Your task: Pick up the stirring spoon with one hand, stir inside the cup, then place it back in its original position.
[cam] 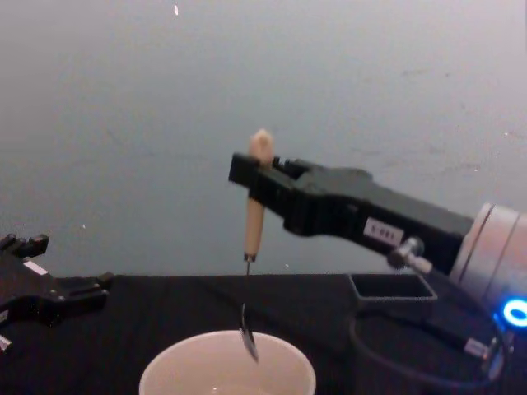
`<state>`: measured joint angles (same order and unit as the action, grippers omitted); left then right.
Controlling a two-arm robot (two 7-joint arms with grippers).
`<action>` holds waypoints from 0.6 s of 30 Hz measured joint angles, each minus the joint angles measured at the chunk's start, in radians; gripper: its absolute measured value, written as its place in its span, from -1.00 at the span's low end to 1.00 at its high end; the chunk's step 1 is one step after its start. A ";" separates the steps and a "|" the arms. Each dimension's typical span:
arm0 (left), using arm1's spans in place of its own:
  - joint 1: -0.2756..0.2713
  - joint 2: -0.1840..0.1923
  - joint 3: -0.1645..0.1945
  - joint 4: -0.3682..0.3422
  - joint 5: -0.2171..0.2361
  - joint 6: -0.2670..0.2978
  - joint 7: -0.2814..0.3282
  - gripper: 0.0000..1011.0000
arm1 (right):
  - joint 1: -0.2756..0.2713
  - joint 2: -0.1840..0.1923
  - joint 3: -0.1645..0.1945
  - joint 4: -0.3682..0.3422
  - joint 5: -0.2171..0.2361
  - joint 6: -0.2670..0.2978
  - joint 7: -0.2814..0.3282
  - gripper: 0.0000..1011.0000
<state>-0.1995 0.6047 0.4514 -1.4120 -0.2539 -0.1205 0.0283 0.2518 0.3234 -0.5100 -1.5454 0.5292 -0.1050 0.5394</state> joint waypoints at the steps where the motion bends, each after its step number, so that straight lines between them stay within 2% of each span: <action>1: 0.000 0.000 0.000 0.000 0.000 0.000 0.000 0.98 | -0.001 -0.001 -0.002 0.005 -0.001 -0.003 0.003 -0.58; 9: 0.000 0.000 0.000 0.000 0.000 0.000 0.000 0.98 | -0.004 -0.028 -0.018 0.076 -0.029 -0.052 0.004 -0.58; 18: 0.000 0.000 0.000 0.000 0.000 0.000 0.000 0.98 | 0.001 -0.068 -0.020 0.154 -0.057 -0.093 -0.004 -0.58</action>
<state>-0.1995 0.6047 0.4514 -1.4120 -0.2539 -0.1205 0.0283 0.2532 0.2557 -0.5300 -1.3917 0.4725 -0.1980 0.5351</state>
